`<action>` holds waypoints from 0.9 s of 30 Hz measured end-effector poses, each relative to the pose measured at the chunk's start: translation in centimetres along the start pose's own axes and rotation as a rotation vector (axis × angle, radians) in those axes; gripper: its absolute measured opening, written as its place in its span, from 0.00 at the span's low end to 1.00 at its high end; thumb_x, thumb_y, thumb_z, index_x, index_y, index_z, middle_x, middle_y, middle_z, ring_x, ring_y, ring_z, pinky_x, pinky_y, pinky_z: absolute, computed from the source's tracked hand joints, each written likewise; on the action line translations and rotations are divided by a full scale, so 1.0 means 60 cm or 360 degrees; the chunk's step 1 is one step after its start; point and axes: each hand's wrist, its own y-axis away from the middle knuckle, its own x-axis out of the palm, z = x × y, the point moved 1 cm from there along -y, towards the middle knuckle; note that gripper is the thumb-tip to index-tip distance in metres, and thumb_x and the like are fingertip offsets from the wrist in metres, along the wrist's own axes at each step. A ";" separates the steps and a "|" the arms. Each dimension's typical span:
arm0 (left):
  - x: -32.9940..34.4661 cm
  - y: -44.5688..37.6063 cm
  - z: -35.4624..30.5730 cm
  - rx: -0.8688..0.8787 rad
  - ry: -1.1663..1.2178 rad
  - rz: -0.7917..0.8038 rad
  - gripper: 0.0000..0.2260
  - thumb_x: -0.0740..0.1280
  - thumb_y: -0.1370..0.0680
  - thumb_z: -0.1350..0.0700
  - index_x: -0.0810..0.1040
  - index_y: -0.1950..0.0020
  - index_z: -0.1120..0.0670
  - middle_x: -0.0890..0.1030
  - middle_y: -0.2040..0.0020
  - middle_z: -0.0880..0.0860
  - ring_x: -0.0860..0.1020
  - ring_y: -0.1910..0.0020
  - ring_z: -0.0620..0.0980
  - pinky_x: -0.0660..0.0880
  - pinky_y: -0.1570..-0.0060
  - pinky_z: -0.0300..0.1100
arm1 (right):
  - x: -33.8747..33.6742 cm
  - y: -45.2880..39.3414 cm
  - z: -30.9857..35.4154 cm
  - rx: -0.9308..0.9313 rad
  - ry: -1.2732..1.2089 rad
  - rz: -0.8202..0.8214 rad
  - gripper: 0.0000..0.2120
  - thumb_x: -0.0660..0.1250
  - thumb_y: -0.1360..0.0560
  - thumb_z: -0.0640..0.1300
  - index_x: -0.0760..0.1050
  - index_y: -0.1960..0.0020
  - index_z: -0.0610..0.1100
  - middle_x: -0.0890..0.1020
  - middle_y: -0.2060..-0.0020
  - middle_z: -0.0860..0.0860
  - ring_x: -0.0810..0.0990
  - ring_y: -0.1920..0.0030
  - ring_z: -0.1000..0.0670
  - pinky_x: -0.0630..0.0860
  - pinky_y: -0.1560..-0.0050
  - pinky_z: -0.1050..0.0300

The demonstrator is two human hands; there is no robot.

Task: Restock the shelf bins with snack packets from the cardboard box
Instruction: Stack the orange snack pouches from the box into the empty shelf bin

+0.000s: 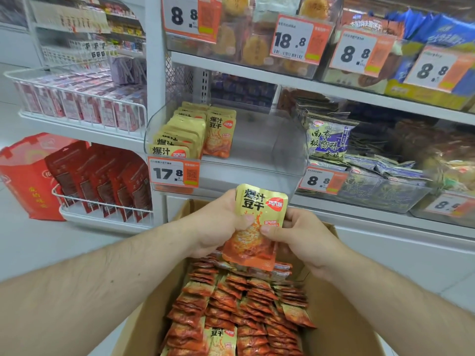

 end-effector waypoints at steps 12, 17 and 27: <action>-0.127 -0.048 -0.057 0.0713 -0.1958 -0.1355 0.17 0.67 0.28 0.50 0.80 0.40 0.47 0.65 0.29 0.58 0.59 0.28 0.61 0.54 0.29 0.57 | -0.018 -0.137 0.175 -0.0247 0.0166 -0.0405 0.06 0.71 0.25 0.36 0.79 0.50 0.43 0.78 0.71 0.51 0.67 0.79 0.56 0.60 0.79 0.64; -0.137 -0.082 -0.040 0.0461 -0.2095 -0.1199 0.16 0.65 0.24 0.41 0.76 0.36 0.38 0.40 0.20 0.52 0.33 0.23 0.58 0.30 0.28 0.60 | 0.018 -0.279 0.197 -0.0240 0.0259 -0.0475 0.15 0.74 0.28 0.34 0.79 0.42 0.41 0.84 0.49 0.46 0.83 0.54 0.48 0.77 0.59 0.57; -0.144 -0.095 -0.017 0.0558 -0.1999 -0.1204 0.06 0.66 0.23 0.42 0.77 0.53 0.43 0.39 0.19 0.50 0.28 0.25 0.51 0.20 0.34 0.51 | 0.094 -0.450 0.165 -0.0110 0.0344 -0.0492 0.18 0.77 0.31 0.37 0.78 0.43 0.39 0.83 0.50 0.44 0.82 0.52 0.45 0.79 0.58 0.52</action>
